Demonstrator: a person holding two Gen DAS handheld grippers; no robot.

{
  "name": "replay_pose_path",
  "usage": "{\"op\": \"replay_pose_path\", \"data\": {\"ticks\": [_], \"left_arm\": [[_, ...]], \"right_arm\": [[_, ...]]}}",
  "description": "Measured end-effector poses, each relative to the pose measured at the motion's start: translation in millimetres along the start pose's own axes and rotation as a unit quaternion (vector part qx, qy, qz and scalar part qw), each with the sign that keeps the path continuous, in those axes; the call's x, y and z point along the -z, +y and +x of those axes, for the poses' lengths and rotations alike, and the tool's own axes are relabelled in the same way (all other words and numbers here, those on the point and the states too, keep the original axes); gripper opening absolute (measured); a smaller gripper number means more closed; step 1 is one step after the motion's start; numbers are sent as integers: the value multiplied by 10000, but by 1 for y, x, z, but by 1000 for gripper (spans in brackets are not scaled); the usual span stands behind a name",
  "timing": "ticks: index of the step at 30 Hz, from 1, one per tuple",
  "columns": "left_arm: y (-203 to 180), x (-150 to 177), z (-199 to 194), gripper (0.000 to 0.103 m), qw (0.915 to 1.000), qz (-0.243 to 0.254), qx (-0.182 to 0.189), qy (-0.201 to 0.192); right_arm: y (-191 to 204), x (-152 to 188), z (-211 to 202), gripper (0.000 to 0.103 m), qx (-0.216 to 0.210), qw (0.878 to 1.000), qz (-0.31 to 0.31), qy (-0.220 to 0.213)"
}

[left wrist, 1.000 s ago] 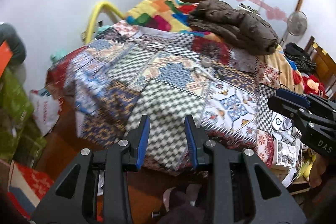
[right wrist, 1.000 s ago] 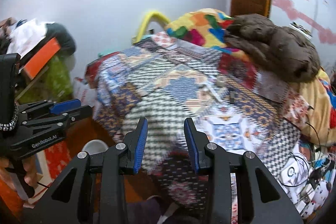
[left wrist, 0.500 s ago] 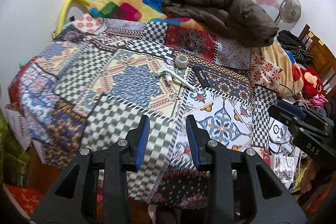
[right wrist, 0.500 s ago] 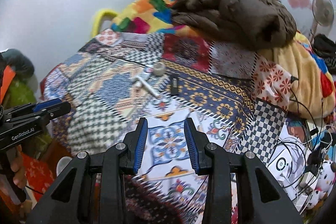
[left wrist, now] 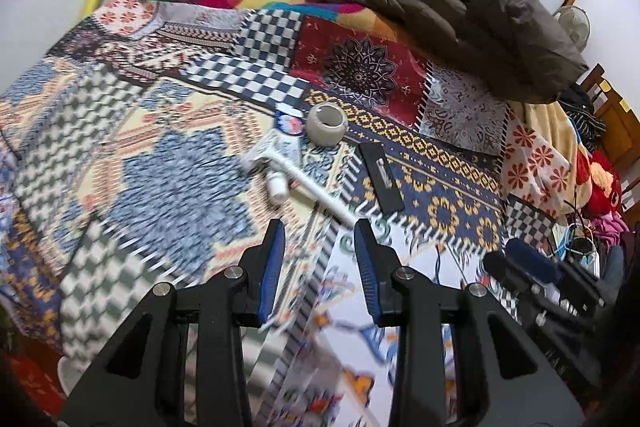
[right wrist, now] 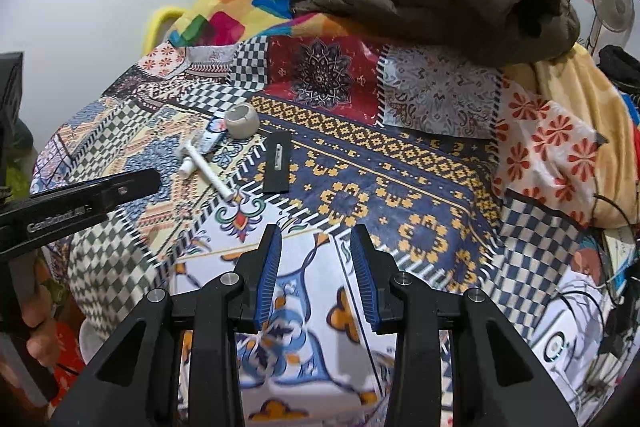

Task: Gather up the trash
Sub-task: 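Grasp the white razor with the left gripper while the right grasps the black clip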

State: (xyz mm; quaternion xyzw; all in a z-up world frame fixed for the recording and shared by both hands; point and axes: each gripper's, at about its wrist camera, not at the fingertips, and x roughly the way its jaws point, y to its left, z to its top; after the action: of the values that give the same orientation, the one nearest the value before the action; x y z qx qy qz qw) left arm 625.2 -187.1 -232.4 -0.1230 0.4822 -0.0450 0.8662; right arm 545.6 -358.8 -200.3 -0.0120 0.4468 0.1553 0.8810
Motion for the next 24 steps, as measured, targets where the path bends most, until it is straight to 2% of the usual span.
{"op": "replay_pose_path", "data": {"ticks": [4, 6, 11, 16, 17, 18, 19, 24], "left_arm": [[-2, -8, 34, 35, 9997, -144, 89, 163], [0, -11, 48, 35, 9988, -286, 289, 268], [9, -17, 67, 33, 9984, -531, 67, 195], [9, -21, 68, 24, 9988, -476, -133, 35], [9, -21, 68, 21, 9988, -480, -119, 30], [9, -21, 67, 10, 9989, -461, -110, 28], [9, -20, 65, 8, 9991, -421, -104, 24], [13, -13, 39, 8, 9996, -219, 67, -175]], "right_arm": [[-3, -2, 16, 33, 13, 10000, -52, 17], [-3, -4, 21, 33, 7, 10000, -94, 17], [-7, -9, 28, 33, -42, 9999, -150, -42], [0, -13, 38, 33, -138, 9995, -272, -10], [2, -13, 41, 33, -157, 9994, -298, 17], [5, -14, 44, 33, -200, 9993, -322, 50], [7, -15, 47, 33, -237, 9991, -330, 76], [22, -21, 63, 33, -311, 9984, -458, 133]]}}
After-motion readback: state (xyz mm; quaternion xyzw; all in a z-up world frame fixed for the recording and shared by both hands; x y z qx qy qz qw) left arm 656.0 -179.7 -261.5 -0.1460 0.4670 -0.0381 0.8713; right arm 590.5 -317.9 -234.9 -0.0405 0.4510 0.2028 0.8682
